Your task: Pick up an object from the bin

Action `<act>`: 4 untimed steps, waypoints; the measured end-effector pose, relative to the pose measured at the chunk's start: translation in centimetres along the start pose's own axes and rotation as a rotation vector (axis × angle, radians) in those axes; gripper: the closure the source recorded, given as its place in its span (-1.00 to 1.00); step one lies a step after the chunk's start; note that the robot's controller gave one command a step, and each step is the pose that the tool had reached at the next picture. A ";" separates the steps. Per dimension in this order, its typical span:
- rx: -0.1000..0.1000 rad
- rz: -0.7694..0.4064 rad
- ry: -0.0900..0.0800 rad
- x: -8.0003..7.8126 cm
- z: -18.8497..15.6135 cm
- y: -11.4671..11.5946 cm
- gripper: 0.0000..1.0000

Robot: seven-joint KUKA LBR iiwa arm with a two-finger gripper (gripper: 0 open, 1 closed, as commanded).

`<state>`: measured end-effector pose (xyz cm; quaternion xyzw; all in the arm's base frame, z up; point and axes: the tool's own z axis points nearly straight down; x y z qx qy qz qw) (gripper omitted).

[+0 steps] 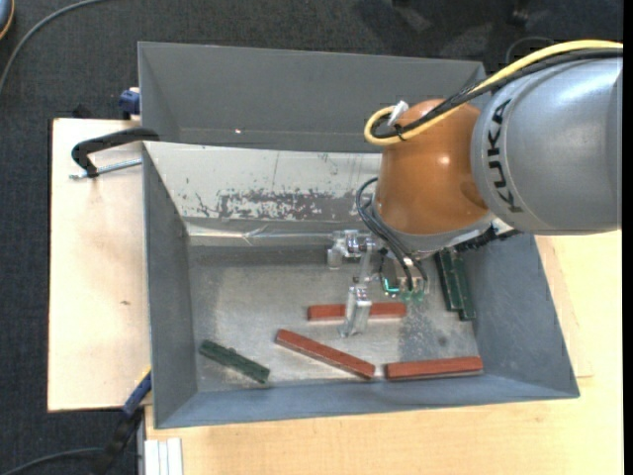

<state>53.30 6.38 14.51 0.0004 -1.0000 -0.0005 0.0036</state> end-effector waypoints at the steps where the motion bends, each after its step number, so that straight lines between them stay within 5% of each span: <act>1: 0.001 0.187 -0.003 -1.2 7.4 -6.0 -1.00; 2: -0.001 0.185 -0.007 -1.3 7.2 -5.8 1.00; 3: 0.002 0.183 -0.022 -2.1 -3.9 -11.3 1.00; 4: 0.003 -0.057 -0.018 0.0 -10.4 -13.1 1.00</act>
Offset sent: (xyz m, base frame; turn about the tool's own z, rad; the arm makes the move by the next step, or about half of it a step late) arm 0.0120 -0.0590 -0.0732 0.1849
